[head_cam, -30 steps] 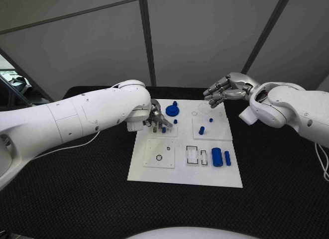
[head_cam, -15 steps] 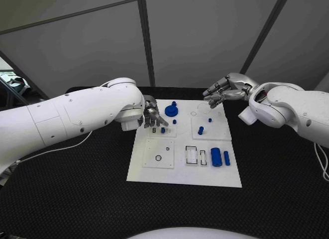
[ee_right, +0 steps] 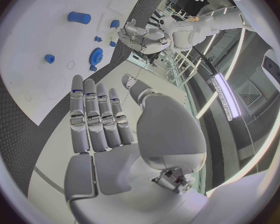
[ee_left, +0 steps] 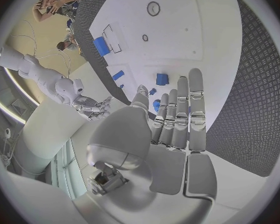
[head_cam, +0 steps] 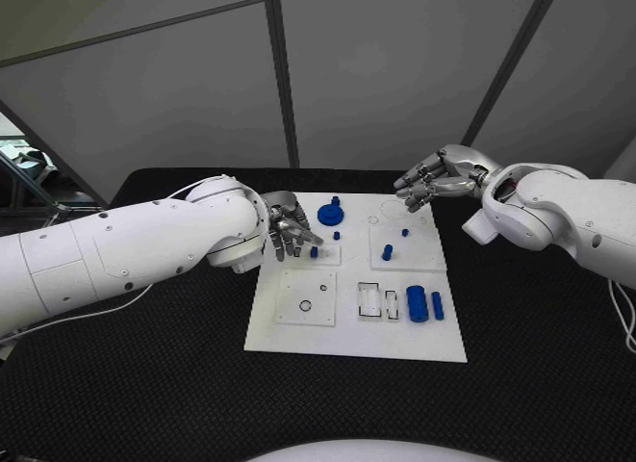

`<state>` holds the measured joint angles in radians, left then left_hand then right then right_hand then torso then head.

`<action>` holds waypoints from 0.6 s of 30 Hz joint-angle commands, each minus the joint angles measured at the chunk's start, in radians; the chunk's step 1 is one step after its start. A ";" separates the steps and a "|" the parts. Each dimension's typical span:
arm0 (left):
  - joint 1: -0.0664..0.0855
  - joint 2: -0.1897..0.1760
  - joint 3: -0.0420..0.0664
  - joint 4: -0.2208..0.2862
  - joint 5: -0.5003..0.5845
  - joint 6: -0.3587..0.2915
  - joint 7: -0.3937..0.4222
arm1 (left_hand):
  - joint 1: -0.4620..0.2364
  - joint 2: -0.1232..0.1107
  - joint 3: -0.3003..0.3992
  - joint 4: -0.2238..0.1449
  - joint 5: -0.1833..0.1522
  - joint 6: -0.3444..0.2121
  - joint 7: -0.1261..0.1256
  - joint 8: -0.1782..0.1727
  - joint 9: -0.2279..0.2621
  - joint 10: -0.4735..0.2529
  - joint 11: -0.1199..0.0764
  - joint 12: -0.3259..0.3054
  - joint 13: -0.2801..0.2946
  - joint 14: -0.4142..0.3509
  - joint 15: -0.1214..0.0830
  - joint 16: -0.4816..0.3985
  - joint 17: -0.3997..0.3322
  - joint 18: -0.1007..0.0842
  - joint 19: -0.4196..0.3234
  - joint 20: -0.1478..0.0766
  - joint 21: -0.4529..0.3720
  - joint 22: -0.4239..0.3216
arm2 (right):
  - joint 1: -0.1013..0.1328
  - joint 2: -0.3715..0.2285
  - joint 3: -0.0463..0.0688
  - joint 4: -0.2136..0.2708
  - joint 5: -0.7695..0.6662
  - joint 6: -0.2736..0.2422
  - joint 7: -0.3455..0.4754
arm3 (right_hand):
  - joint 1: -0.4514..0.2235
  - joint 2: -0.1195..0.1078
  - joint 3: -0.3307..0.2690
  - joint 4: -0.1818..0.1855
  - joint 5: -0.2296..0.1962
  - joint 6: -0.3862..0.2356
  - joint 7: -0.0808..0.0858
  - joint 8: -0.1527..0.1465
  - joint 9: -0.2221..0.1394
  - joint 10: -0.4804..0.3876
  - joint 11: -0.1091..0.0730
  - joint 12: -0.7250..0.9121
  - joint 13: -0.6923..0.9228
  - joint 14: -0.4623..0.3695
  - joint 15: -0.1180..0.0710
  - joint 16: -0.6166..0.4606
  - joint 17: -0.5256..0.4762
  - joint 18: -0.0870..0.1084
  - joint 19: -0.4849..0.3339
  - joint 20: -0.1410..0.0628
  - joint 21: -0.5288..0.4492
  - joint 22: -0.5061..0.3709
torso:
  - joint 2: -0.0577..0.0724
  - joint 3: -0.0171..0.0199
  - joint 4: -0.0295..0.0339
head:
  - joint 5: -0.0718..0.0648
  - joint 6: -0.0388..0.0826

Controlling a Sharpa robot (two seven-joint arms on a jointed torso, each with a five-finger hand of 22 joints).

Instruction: Assemble the parts on the task board

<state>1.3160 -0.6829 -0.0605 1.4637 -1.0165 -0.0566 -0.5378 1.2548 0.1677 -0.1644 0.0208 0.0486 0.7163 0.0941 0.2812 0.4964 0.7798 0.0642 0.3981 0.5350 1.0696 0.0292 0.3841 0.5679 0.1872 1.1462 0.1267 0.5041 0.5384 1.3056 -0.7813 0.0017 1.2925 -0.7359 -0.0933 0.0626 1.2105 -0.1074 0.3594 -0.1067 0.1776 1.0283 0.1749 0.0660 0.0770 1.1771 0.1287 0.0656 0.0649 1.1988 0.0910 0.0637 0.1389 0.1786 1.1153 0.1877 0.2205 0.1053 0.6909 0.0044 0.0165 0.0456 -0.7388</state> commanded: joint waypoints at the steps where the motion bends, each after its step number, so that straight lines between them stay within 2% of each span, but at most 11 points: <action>1: -0.002 -0.006 -0.001 0.012 -0.041 -0.075 0.059 | 0.012 0.010 0.000 0.005 0.000 0.019 0.008 0.001 -0.022 0.026 -0.003 -0.016 -0.040 0.044 -0.009 -0.018 -0.009 0.000 0.047 -0.009 -0.015 -0.021 | 0.001 -0.001 -0.002 0.000 0.000 -0.004 0.013 | 0.002 0.011 -0.005 -0.002 0.005 0.008 0.001 0.004 0.001 -0.007 0.000 -0.002 0.001 -0.008 0.000 -0.001 -0.001 0.003 0.008 0.003 -0.006 -0.002 | 0.000 0.0001 -0.0019 | 0.002 0.000; 3: -0.004 -0.007 -0.003 0.014 -0.043 -0.069 0.052 | 0.023 0.016 0.001 0.003 0.002 0.056 0.027 0.018 -0.033 0.087 0.009 -0.003 -0.061 0.131 -0.026 0.029 0.019 -0.004 0.123 -0.021 0.020 -0.009 | 0.000 0.000 -0.003 -0.001 0.000 -0.002 0.012 | 0.002 0.010 -0.005 -0.002 0.005 0.008 0.001 0.004 0.001 -0.007 0.000 -0.002 0.001 -0.008 0.000 -0.001 -0.001 0.003 0.008 0.003 -0.007 -0.002 | 0.000 0.0000 -0.0030 | 0.005 0.001; 5: -0.005 -0.007 -0.005 0.012 -0.044 -0.055 0.042 | 0.028 0.019 0.001 0.001 0.001 0.073 0.041 0.031 -0.033 0.120 0.018 0.011 -0.066 0.157 -0.022 0.074 0.052 -0.009 0.161 -0.022 0.055 0.012 | 0.000 0.000 -0.004 -0.001 0.000 -0.001 0.011 | 0.002 0.010 -0.005 -0.002 0.005 0.008 0.001 0.004 0.001 -0.007 0.000 -0.002 0.001 -0.008 0.000 -0.001 -0.001 0.003 0.008 0.003 -0.007 -0.002 | 0.000 -0.0002 -0.0034 | 0.005 0.001; 7: -0.006 -0.006 -0.008 0.010 -0.045 -0.040 0.030 | 0.036 0.022 -0.001 -0.005 0.004 0.066 0.051 0.047 -0.028 0.117 0.032 0.014 -0.073 0.081 -0.017 0.152 0.131 -0.016 0.162 -0.016 0.092 0.043 | -0.001 0.000 -0.004 -0.002 0.000 0.000 0.011 | 0.002 0.010 -0.006 -0.002 0.005 0.008 0.001 0.004 0.001 -0.007 0.000 -0.002 0.001 -0.008 0.000 -0.001 -0.002 0.003 0.008 0.003 -0.007 -0.002 | 0.000 -0.0001 -0.0034 | 0.005 0.001; 8: -0.006 -0.005 -0.009 0.009 -0.045 -0.035 0.026 | 0.045 0.034 0.004 -0.010 0.015 0.074 0.052 0.071 -0.014 0.123 0.019 0.023 -0.072 0.029 -0.012 0.234 0.200 -0.021 0.155 -0.010 0.117 0.068 | -0.001 0.000 -0.005 -0.002 0.000 0.001 0.010 | 0.002 0.010 -0.006 -0.002 0.005 0.008 0.001 0.004 0.001 -0.007 0.000 -0.002 0.001 -0.008 0.000 -0.001 -0.002 0.003 0.008 0.003 -0.007 -0.002 | 0.000 0.0000 -0.0034 | 0.005 0.001; 9: -0.006 -0.005 -0.010 0.008 -0.045 -0.031 0.022 | 0.054 0.042 0.007 -0.017 0.017 0.070 0.050 0.090 0.002 0.134 0.013 0.038 -0.065 -0.005 -0.014 0.332 0.270 -0.026 0.172 -0.014 0.206 0.153 | -0.001 0.000 -0.005 -0.002 0.000 0.002 0.010 | 0.002 0.010 -0.006 -0.002 0.005 0.008 0.001 0.004 0.001 -0.007 0.000 -0.002 0.001 -0.008 0.000 -0.001 -0.002 0.003 0.008 0.003 -0.007 -0.002 | 0.001 0.0003 -0.0036 | 0.007 0.001; 11: -0.006 -0.002 -0.011 0.006 -0.045 -0.024 0.016 | 0.047 0.041 0.001 -0.016 0.001 0.082 0.048 0.118 0.022 0.158 0.020 0.066 -0.048 -0.031 -0.006 0.407 0.320 -0.040 0.188 -0.014 0.305 0.253 | -0.001 0.000 -0.005 -0.003 0.000 0.003 0.010 | 0.002 0.010 -0.006 -0.002 0.005 0.008 0.001 0.004 0.001 -0.007 0.000 -0.002 0.001 -0.008 0.000 -0.001 -0.002 0.003 0.008 0.003 -0.007 -0.002 | 0.001 -0.0001 -0.0027 | 0.006 0.001; 14: -0.006 0.004 -0.012 0.001 -0.046 -0.013 0.004 | 0.031 0.035 -0.009 -0.011 0.001 0.095 0.041 0.191 0.090 0.205 0.011 0.168 0.025 0.089 -0.019 0.638 0.481 -0.072 0.250 -0.018 0.525 0.468 | -0.002 0.001 -0.005 -0.004 0.000 0.005 0.009 | 0.000 0.010 -0.007 -0.001 0.005 0.008 0.002 0.003 0.001 -0.006 0.000 -0.002 0.001 -0.008 0.000 -0.001 -0.002 0.003 0.009 0.003 -0.008 -0.003 | 0.001 -0.0004 -0.0027 | 0.005 0.000; 15: -0.006 0.007 -0.012 -0.002 -0.046 -0.011 0.000 | 0.023 0.030 -0.014 -0.007 0.001 0.073 0.027 0.238 0.145 0.197 0.005 0.235 0.082 0.124 -0.035 0.700 0.515 -0.086 0.272 -0.019 0.607 0.547 | -0.002 0.001 -0.005 -0.004 0.000 0.006 0.009 | 0.000 0.010 -0.007 -0.001 0.005 0.008 0.002 0.003 0.001 -0.006 0.000 -0.002 0.001 -0.008 0.000 -0.001 -0.002 0.003 0.009 0.003 -0.008 -0.003 | 0.001 -0.0004 -0.0029 | 0.005 0.000; 17: -0.006 0.014 -0.012 -0.008 -0.046 -0.003 -0.009 | 0.016 0.051 -0.008 0.005 -0.001 0.061 0.030 0.280 0.190 0.186 -0.005 0.294 0.132 0.169 -0.032 0.755 0.557 -0.122 0.326 -0.029 0.791 0.739 | -0.002 0.002 -0.005 -0.005 0.000 0.007 0.008 | 0.000 0.010 -0.007 -0.001 0.005 0.008 0.002 0.003 0.001 -0.006 0.000 -0.002 0.001 -0.008 0.000 -0.001 -0.002 0.003 0.009 0.003 -0.008 -0.003 | 0.002 -0.0001 -0.0034 | 0.006 -0.001; 18: -0.006 0.017 -0.013 -0.010 -0.046 0.000 -0.012 | 0.011 0.047 -0.012 0.010 -0.004 0.023 0.026 0.333 0.250 0.159 -0.015 0.374 0.200 0.192 -0.034 0.771 0.556 -0.128 0.333 -0.036 0.834 0.782 | -0.002 0.003 -0.005 -0.005 0.000 0.007 0.008 | 0.000 0.010 -0.007 -0.001 0.005 0.008 0.002 0.003 0.001 -0.006 0.000 -0.002 0.001 -0.008 0.000 -0.001 -0.002 0.003 0.009 0.003 -0.008 -0.003 | 0.002 -0.0002 -0.0035 | 0.006 -0.002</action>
<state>1.3082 -0.6690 -0.0735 1.4566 -1.0503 -0.0789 -0.5293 1.2731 0.2140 -0.1747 0.0270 0.0460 0.7551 0.1202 0.5919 0.7212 0.9501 0.0521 0.7381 0.7068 1.2474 -0.0042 1.1418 1.1178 0.0511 1.4587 0.0942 1.3043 1.2743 1.3016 -0.7799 -0.0039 1.2871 -0.7360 -0.0921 0.0625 1.2105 -0.1074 0.3595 -0.1067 0.1775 1.0283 0.1749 0.0659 0.0769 1.1771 0.1287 0.0656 0.0649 1.1988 0.0911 0.0637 0.1378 0.1786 1.1188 0.1912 0.2159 0.1034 0.6916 0.0041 0.0134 0.0511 -0.7393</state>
